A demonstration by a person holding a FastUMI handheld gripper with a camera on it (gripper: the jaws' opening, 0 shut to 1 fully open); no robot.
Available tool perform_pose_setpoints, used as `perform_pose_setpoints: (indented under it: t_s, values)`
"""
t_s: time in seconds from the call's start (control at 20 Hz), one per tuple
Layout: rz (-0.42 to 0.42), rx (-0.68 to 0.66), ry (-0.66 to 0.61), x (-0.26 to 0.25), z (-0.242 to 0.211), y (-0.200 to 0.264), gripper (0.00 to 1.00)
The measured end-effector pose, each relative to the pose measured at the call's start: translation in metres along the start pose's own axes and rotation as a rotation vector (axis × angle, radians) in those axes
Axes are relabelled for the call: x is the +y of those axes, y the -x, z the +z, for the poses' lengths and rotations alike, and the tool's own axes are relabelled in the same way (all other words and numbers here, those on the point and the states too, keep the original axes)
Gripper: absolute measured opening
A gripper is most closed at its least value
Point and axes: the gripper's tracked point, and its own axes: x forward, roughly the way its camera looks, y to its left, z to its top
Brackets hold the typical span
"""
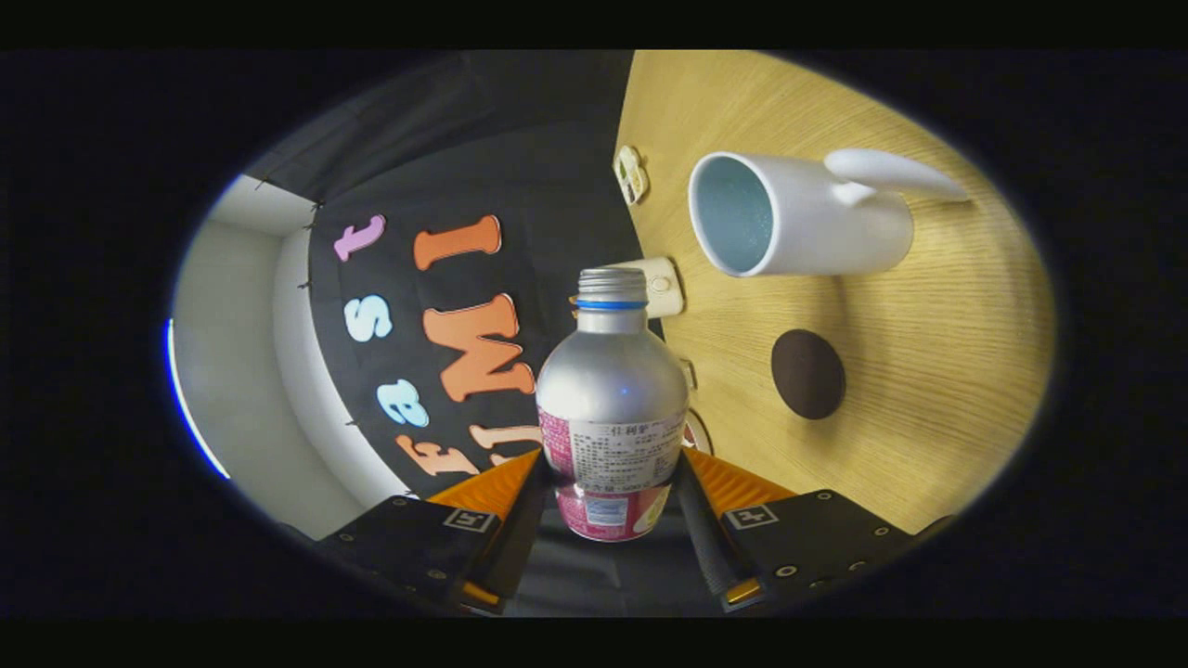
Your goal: Take the bottle from table, then pour the juice into the cup, finally place the bottle on the coaster
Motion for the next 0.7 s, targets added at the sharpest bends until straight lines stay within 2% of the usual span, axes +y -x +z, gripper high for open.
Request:
perform_pose_setpoints:
  t_s: [0.5, 0.7]
  values:
    - [0.042, -0.022, -0.143, 0.012, 0.008, 0.005, 0.74]
    - [0.075, -0.032, -0.198, 0.024, 0.011, -0.006, 0.74]
